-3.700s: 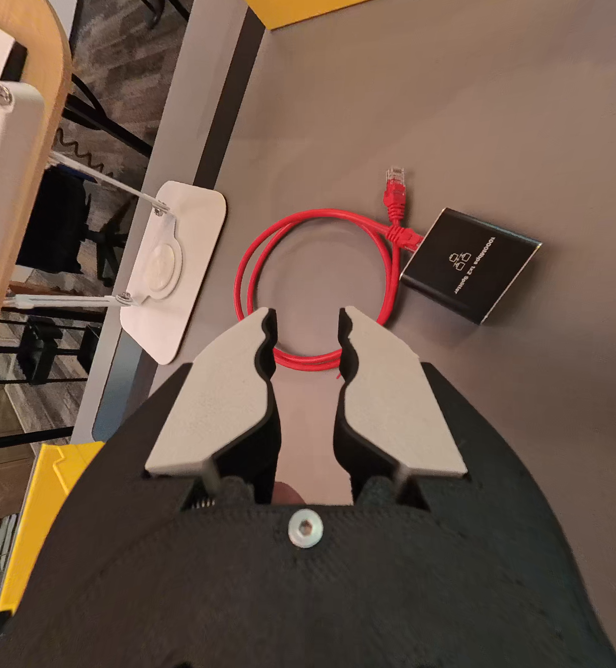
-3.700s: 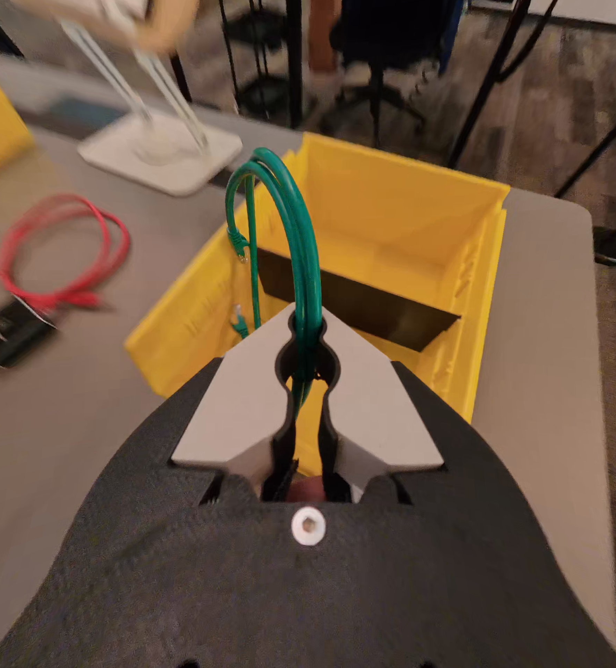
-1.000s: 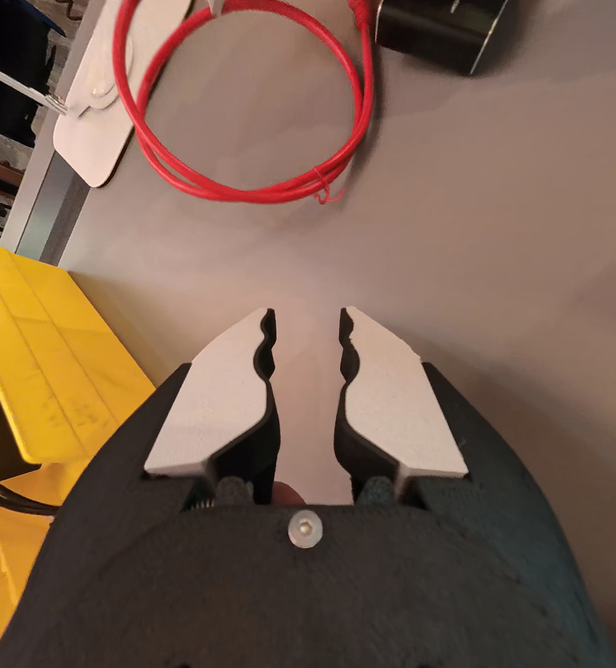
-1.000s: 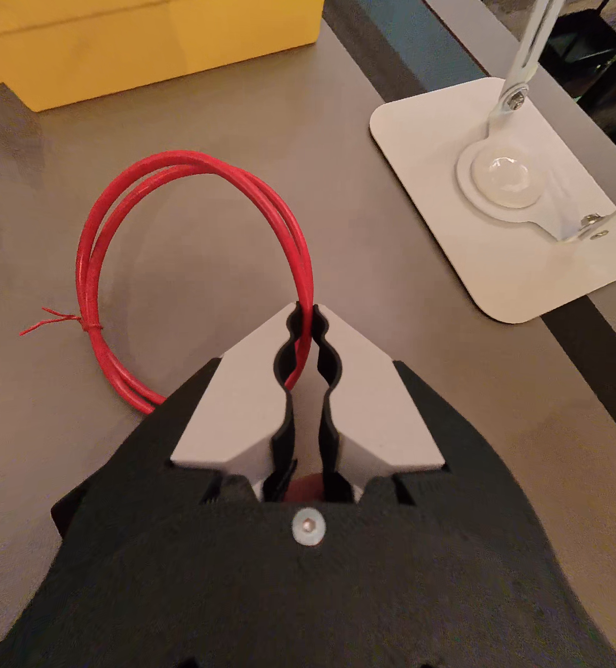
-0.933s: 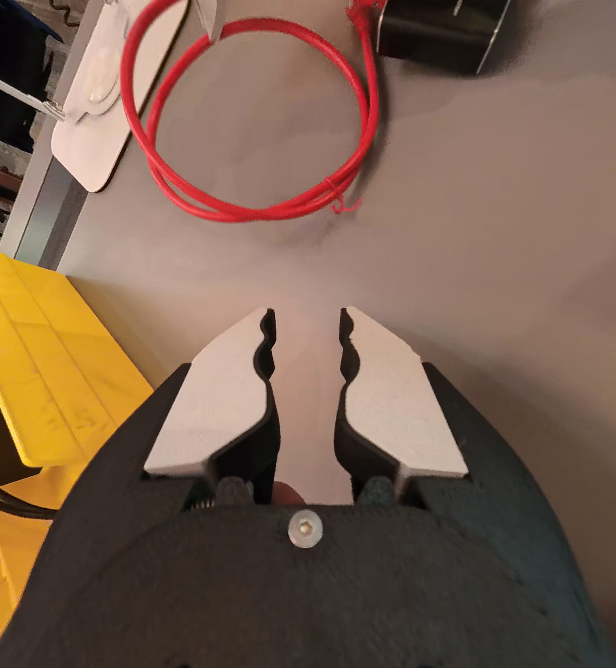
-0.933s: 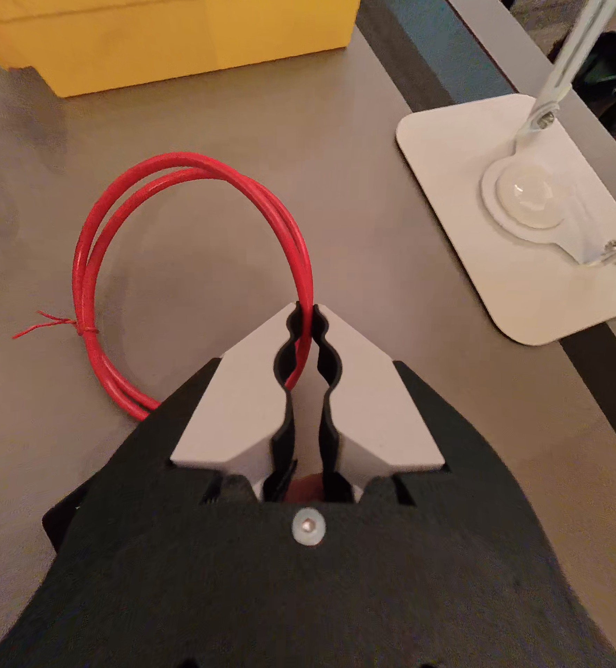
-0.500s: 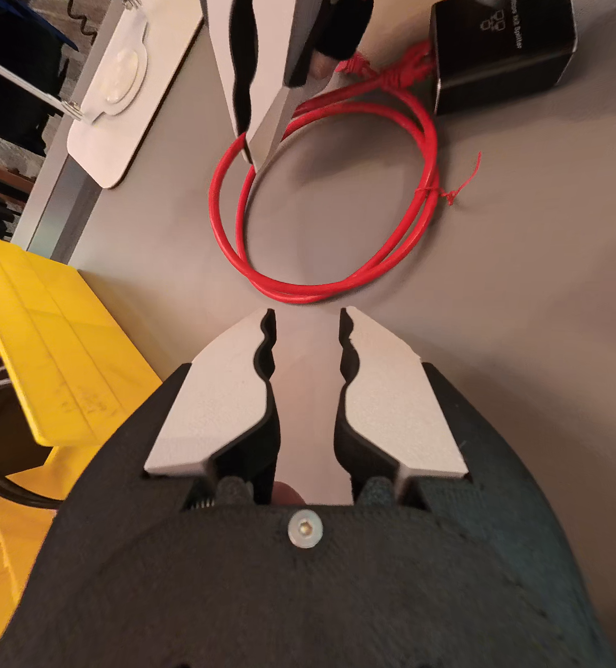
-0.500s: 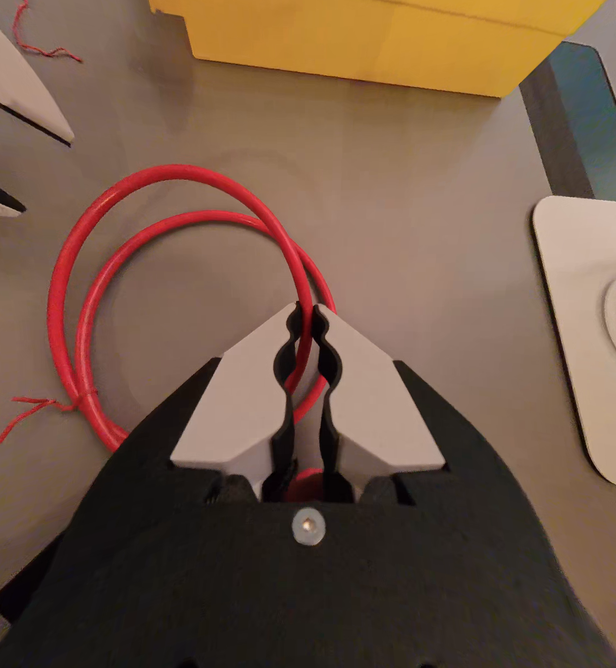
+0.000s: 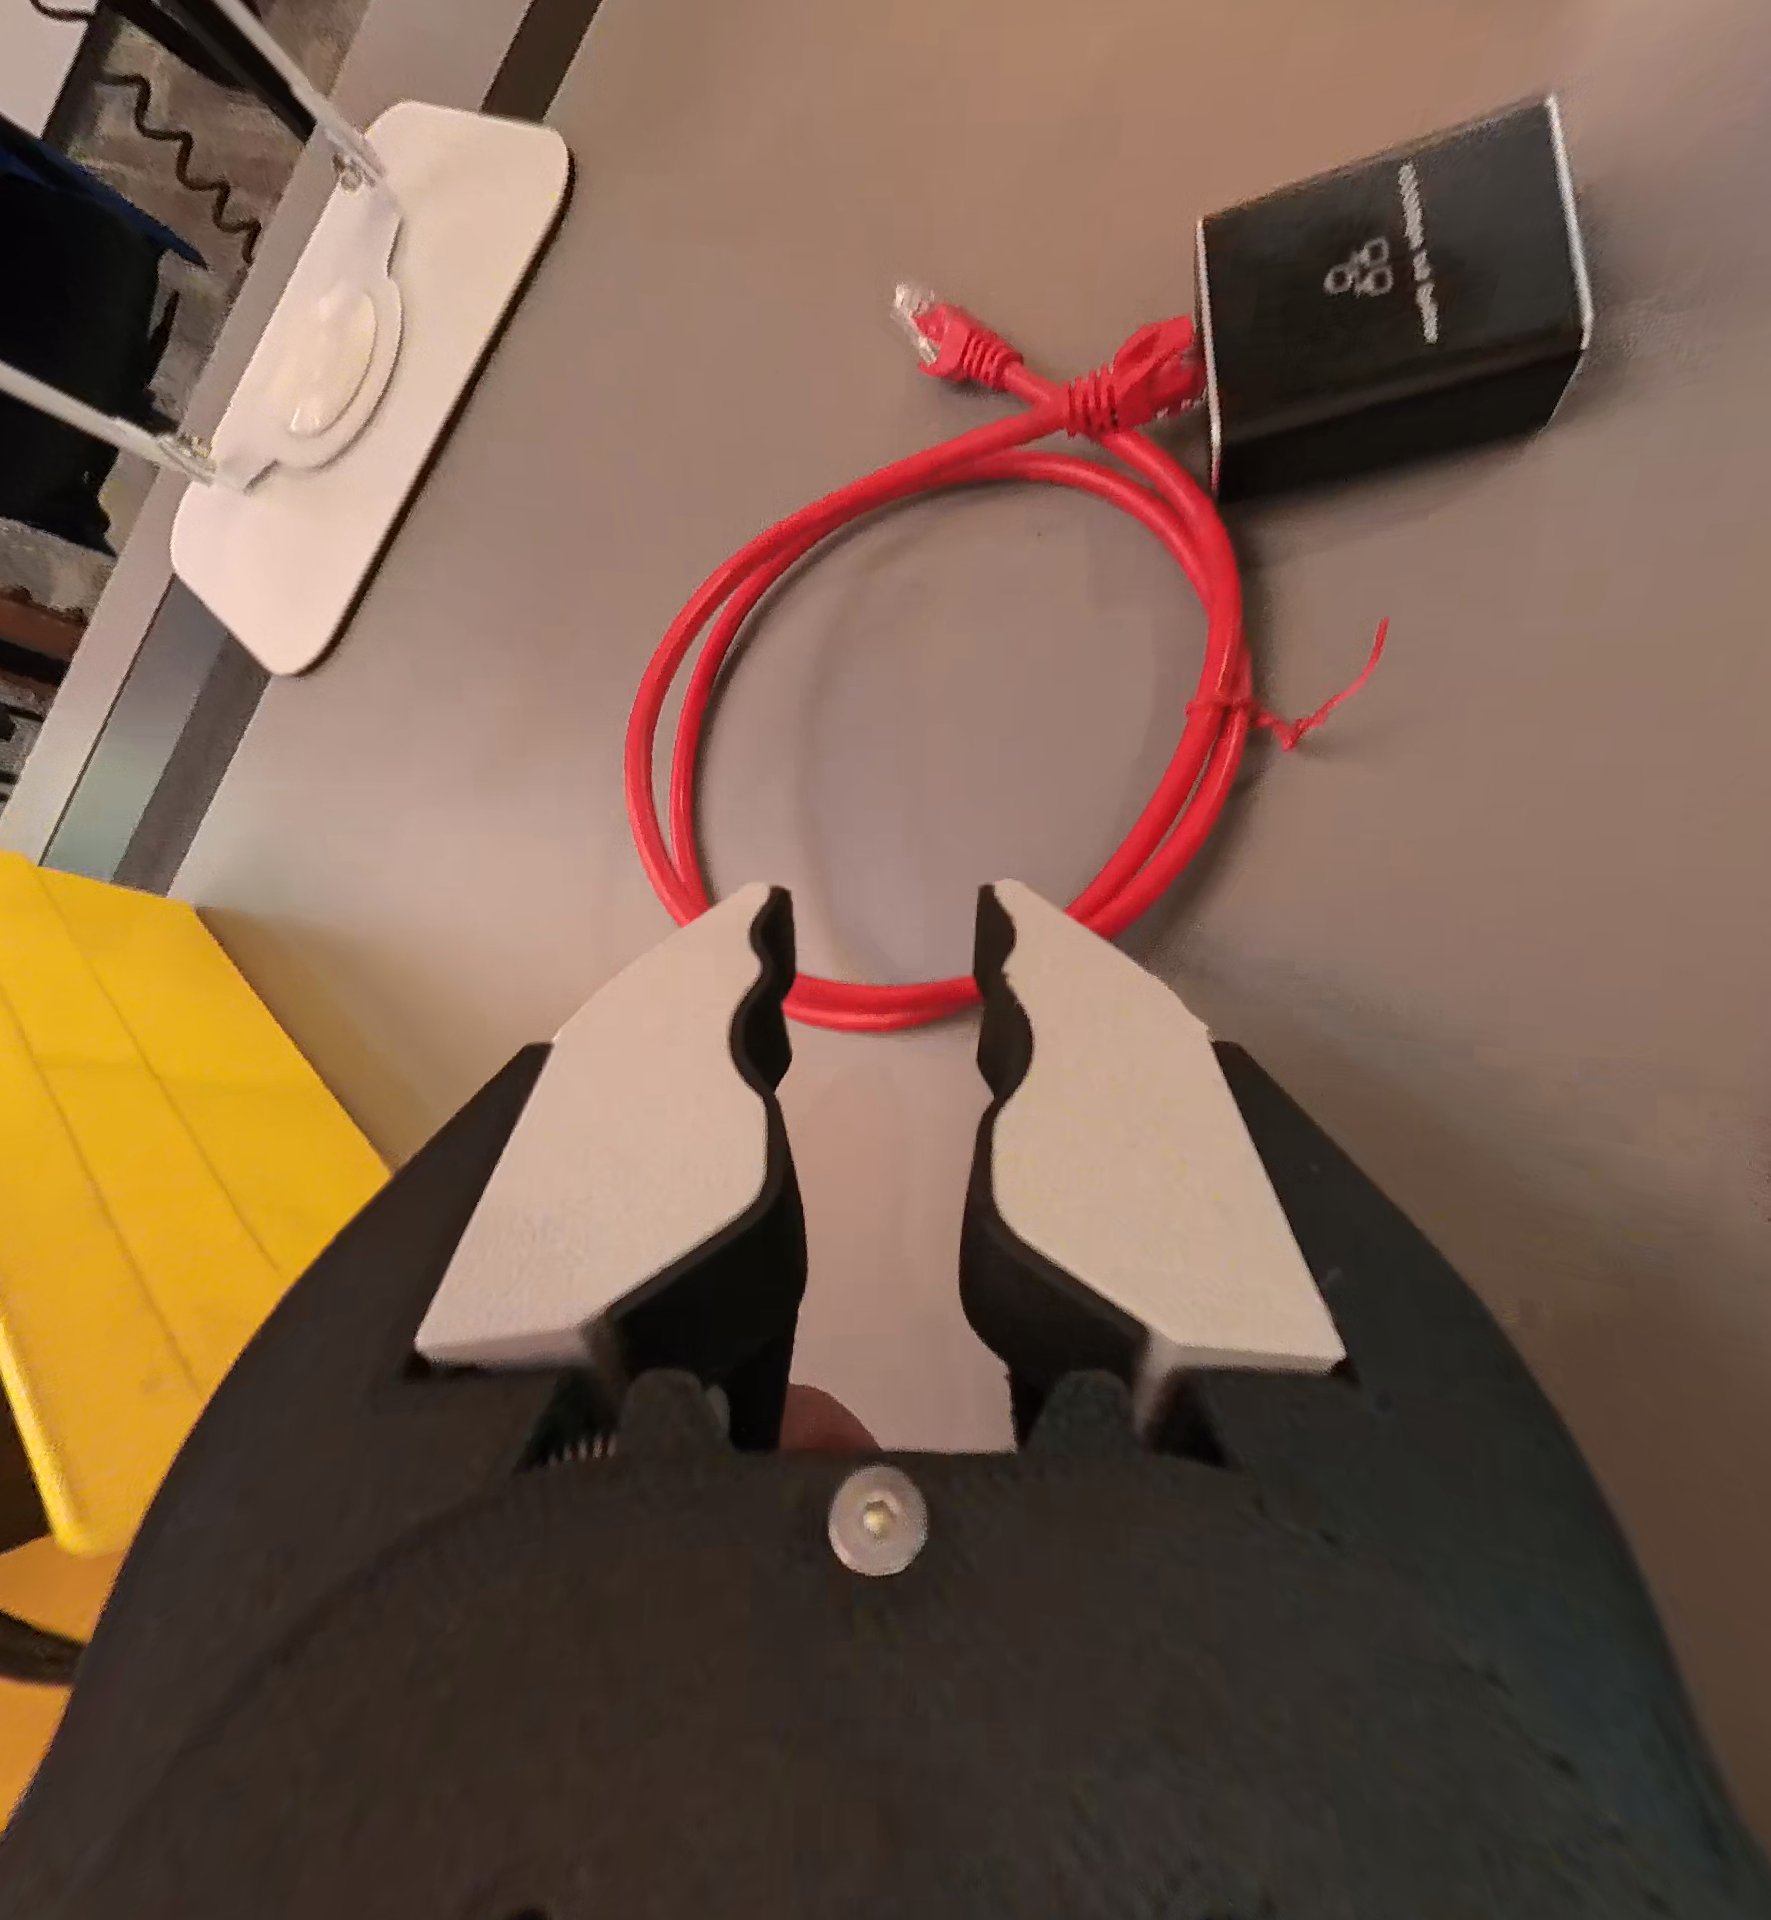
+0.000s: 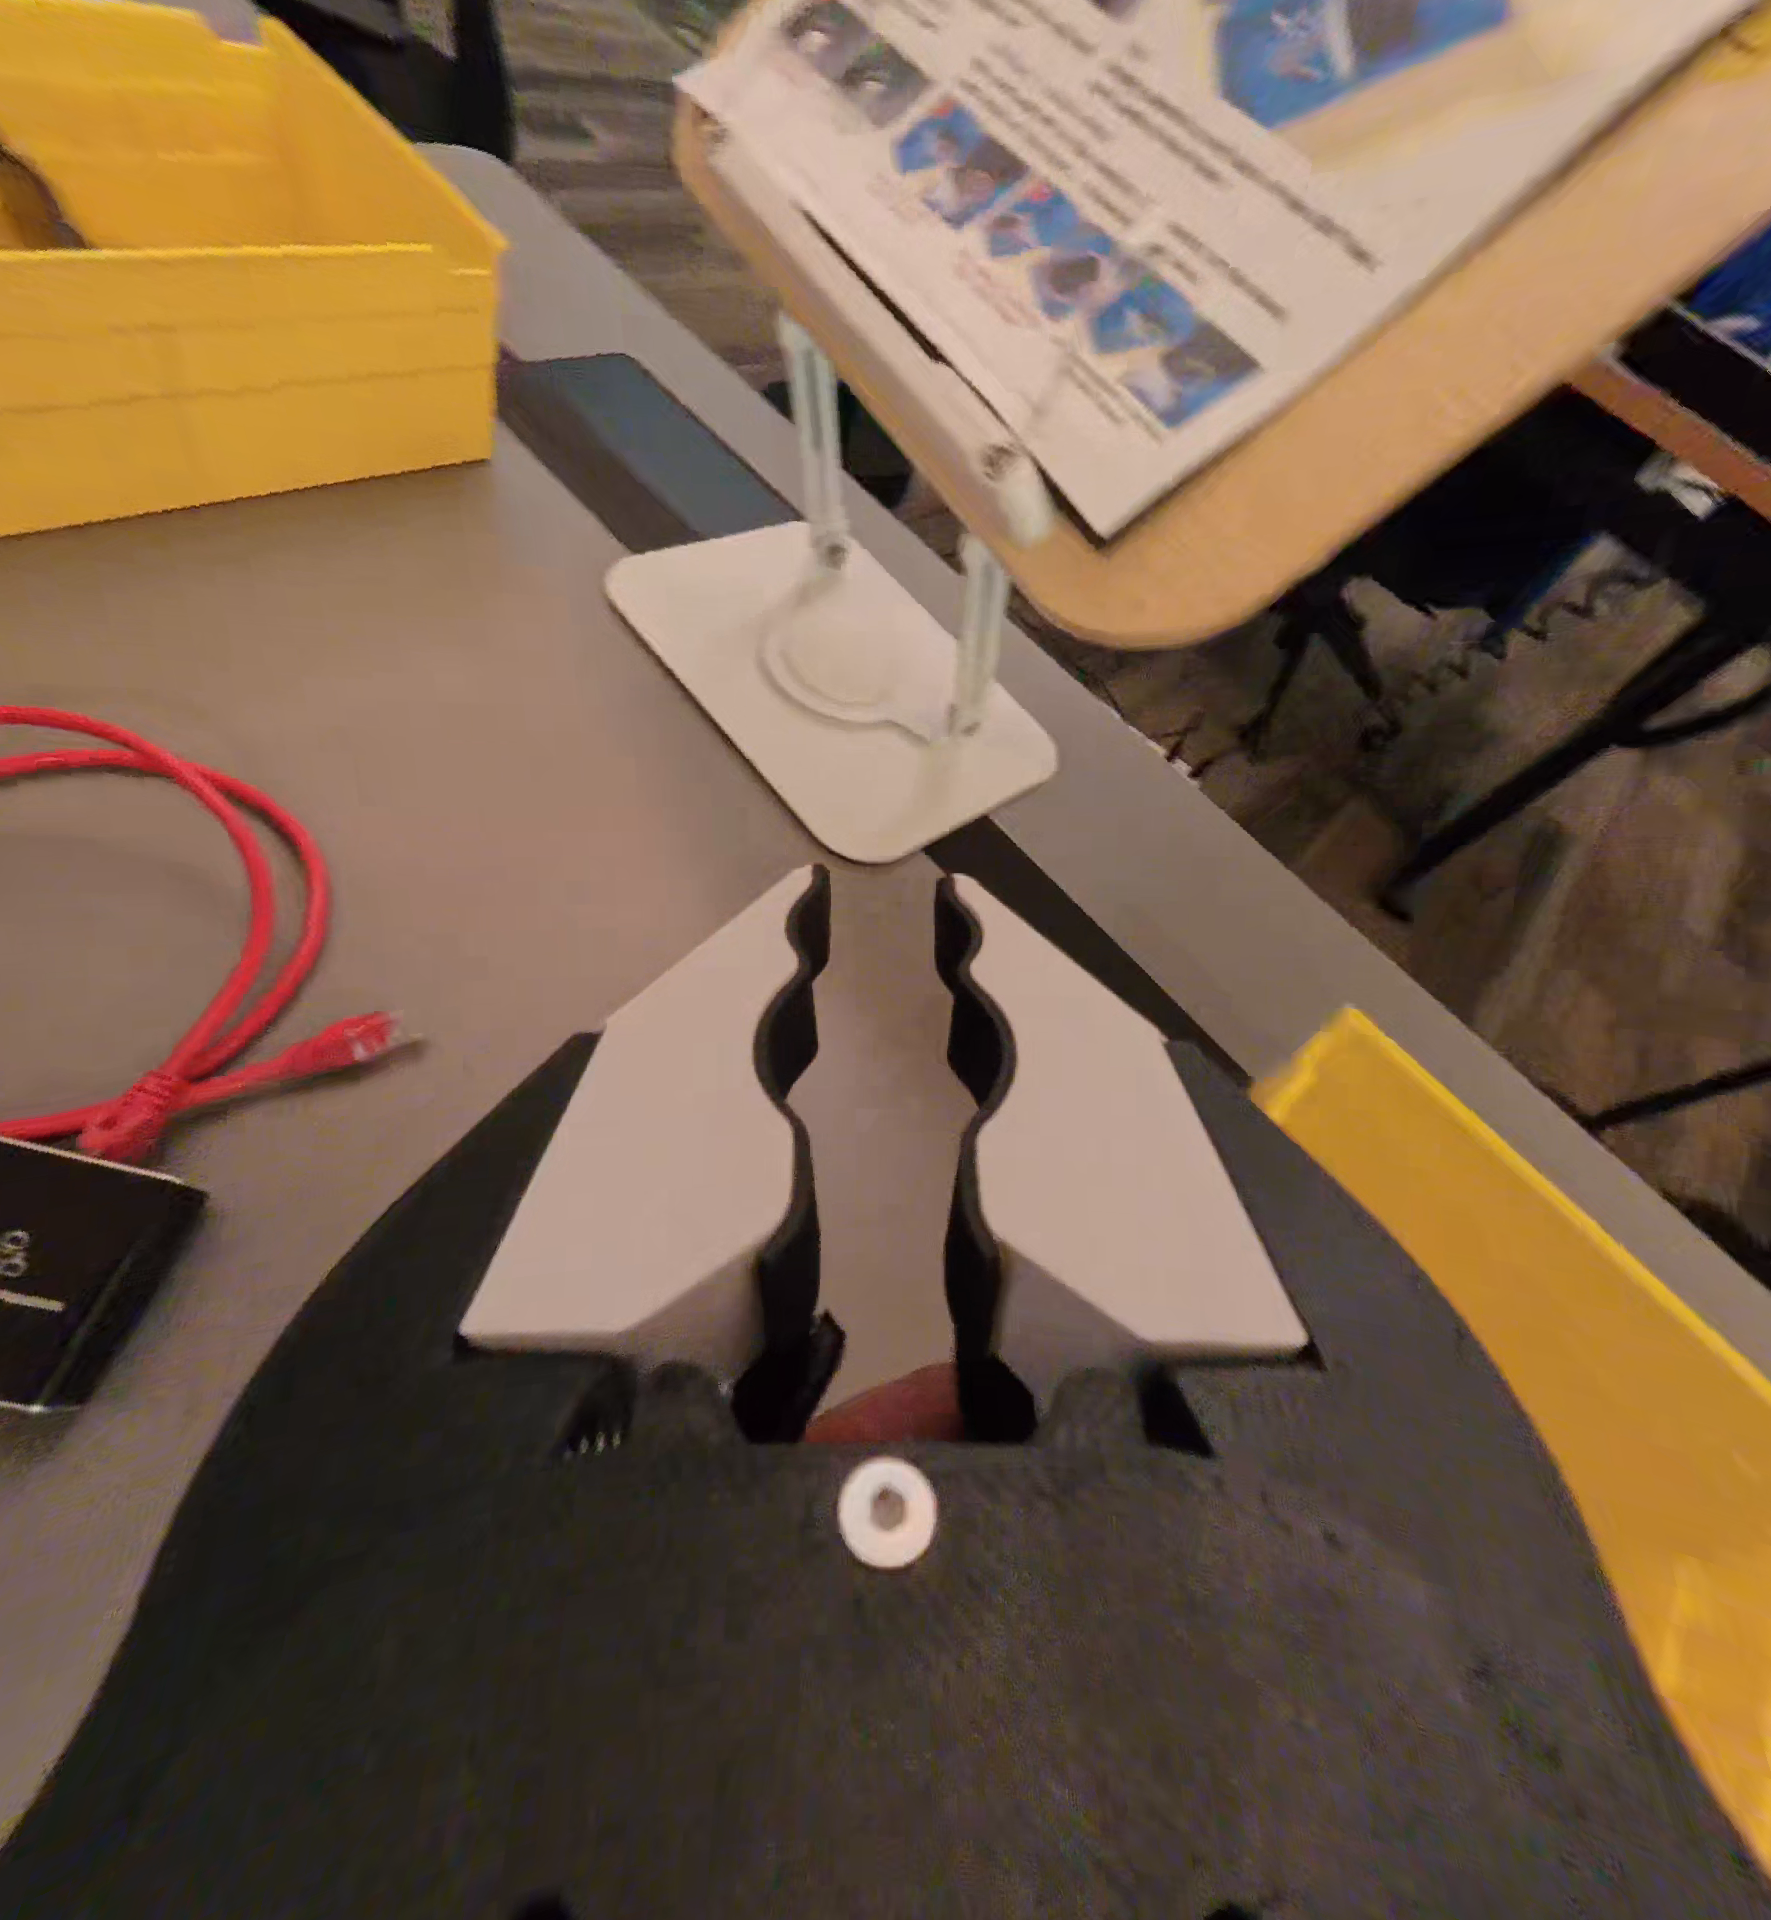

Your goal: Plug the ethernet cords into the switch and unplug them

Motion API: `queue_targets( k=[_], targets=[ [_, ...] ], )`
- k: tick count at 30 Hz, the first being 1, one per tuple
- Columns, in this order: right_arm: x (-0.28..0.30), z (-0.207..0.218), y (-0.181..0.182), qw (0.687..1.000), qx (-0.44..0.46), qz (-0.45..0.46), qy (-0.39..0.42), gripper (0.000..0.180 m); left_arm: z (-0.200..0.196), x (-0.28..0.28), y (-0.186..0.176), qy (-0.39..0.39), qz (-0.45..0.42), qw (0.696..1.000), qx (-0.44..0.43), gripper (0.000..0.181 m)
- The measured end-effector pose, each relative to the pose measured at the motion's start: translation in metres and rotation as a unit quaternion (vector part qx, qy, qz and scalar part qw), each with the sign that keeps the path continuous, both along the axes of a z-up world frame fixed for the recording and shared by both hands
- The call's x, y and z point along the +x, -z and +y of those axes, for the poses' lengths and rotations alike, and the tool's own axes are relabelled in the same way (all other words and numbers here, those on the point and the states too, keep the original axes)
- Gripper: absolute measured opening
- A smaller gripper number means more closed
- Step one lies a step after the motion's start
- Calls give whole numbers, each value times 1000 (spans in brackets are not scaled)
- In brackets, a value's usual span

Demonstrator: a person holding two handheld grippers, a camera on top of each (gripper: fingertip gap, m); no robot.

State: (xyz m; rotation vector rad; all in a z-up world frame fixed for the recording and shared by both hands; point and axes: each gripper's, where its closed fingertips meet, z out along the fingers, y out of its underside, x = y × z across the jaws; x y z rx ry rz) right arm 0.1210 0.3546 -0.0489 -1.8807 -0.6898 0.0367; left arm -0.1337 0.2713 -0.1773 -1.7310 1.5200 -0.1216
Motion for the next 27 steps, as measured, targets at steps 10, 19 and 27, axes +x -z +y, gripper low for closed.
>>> queue_targets(
  k=[10,19,27],
  targets=[
    [145,-44,35,982,-64,71,165,13,-2,45,-2,40,2,999,9,33],
    [129,-55,65,982,-120,52,134,21,1,55,-5,45,17,998,29,33],
    [67,-41,31,997,-46,4,55,20,62,-30,-75,-89,-24,991,99,34]
  ],
)
